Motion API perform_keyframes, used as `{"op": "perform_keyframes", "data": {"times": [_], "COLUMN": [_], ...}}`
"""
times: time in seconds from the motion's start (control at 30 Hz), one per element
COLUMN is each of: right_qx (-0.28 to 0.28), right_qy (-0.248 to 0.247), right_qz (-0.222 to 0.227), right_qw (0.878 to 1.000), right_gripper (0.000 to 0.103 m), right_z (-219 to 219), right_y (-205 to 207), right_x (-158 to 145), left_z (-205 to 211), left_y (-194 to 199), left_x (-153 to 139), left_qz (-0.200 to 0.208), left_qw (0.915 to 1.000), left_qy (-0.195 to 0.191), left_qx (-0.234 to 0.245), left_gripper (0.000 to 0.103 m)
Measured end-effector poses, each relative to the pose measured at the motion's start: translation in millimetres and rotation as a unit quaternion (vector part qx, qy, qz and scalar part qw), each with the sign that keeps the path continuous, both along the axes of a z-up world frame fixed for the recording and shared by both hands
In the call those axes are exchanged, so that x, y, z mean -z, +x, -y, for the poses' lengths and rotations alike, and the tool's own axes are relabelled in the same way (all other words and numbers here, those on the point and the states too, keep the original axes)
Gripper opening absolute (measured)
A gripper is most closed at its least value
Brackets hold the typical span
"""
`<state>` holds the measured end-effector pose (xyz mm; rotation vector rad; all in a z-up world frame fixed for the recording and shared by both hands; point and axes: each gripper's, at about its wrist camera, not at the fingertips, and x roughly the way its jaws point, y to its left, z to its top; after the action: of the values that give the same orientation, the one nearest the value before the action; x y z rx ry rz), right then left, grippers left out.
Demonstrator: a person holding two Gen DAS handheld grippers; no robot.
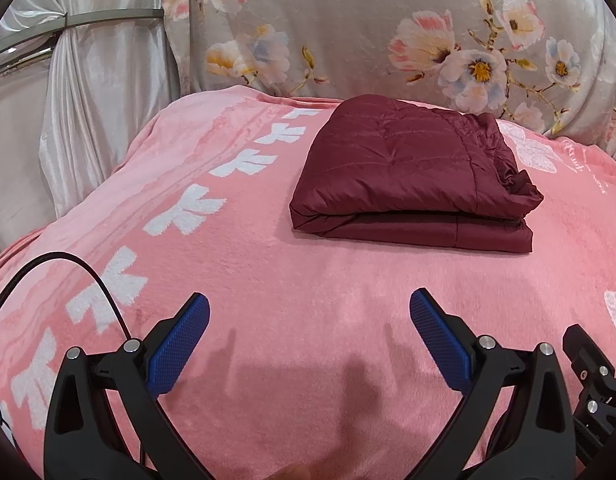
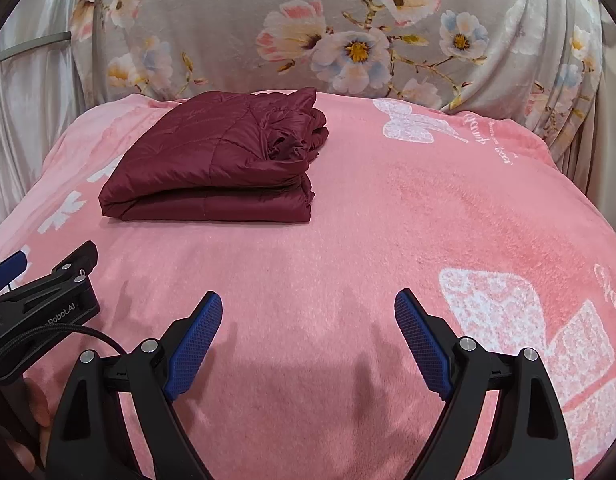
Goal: Fold large clothes
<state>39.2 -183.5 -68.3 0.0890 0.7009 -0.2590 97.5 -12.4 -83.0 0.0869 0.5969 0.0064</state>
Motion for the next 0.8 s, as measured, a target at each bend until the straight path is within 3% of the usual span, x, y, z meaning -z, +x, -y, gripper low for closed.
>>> {"op": "perform_keyframes", "data": {"times": [0.8], "right_qx": [0.001], "right_qy": [-0.007], "right_qz": [0.0], "right_qw": [1.0], "right_gripper": [0.086], "right_z": [-5.6], "right_y": [0.5], "right_x": [0.1], "left_z": [2.6], "left_y": [-1.4], "left_x": [-0.6], "left_qz": [0.0], "left_qw": [1.0], "left_qy": [0.002], "left_qx": [-0.001], "left_gripper": [0.098]}}
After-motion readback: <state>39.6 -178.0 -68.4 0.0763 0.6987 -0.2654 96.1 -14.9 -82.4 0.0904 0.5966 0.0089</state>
